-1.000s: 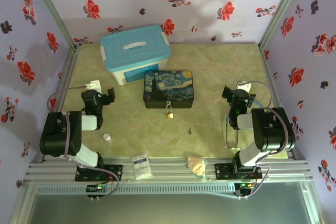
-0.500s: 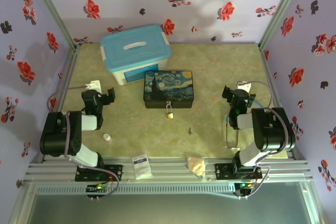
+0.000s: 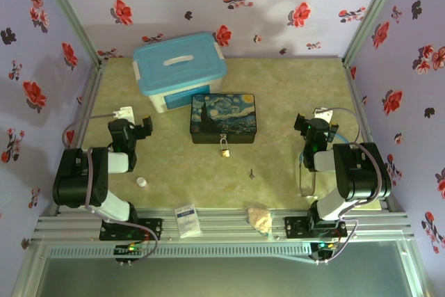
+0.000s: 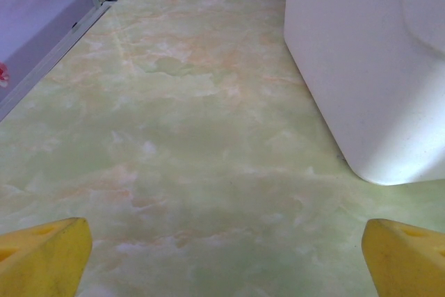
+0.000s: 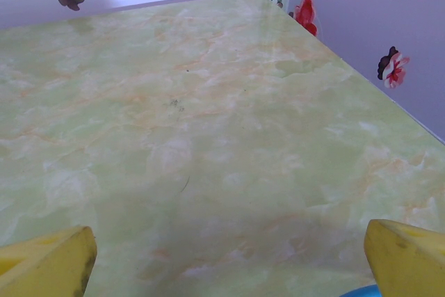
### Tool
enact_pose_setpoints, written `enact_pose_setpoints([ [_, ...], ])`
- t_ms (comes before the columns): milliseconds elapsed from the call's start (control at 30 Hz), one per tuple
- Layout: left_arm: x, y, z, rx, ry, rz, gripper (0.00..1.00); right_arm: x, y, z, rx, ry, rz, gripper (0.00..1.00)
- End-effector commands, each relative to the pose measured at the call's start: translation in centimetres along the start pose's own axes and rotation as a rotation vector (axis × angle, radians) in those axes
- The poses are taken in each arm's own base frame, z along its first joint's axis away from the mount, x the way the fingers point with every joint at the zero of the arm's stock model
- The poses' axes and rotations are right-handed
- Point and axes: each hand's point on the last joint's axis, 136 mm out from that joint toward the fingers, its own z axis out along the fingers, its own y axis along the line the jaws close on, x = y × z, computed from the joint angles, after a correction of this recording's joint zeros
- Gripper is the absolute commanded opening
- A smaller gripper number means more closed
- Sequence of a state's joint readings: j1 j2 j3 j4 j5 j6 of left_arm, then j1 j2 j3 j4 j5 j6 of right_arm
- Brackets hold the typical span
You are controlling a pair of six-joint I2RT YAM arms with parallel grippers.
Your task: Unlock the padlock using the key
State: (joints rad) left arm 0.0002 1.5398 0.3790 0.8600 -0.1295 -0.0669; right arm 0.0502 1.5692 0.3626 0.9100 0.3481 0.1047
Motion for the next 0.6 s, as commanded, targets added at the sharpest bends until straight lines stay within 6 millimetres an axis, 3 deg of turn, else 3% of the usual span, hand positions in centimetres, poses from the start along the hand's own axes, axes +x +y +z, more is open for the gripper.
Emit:
enact_pose_setpoints([
  [0,-1.2,-0.1,0.2,0.002,-0.041,0.022,1.00,-0.9,-0.4,-0.1,0.012,-0.030,0.026,0.99],
  [300,-3.2,2.4,-1.8,-0.120,-0.087,-0.038,1.00,-2.3,-0.2,-1.0,-0.006,-0.042,0.017,0.99],
  [567,-6.0,2.8,-5.1,-0.122,-0.171,-0.076,1.00,-6.0,-0.8,-4.0,-0.014,-0.074,0.096,0.99],
])
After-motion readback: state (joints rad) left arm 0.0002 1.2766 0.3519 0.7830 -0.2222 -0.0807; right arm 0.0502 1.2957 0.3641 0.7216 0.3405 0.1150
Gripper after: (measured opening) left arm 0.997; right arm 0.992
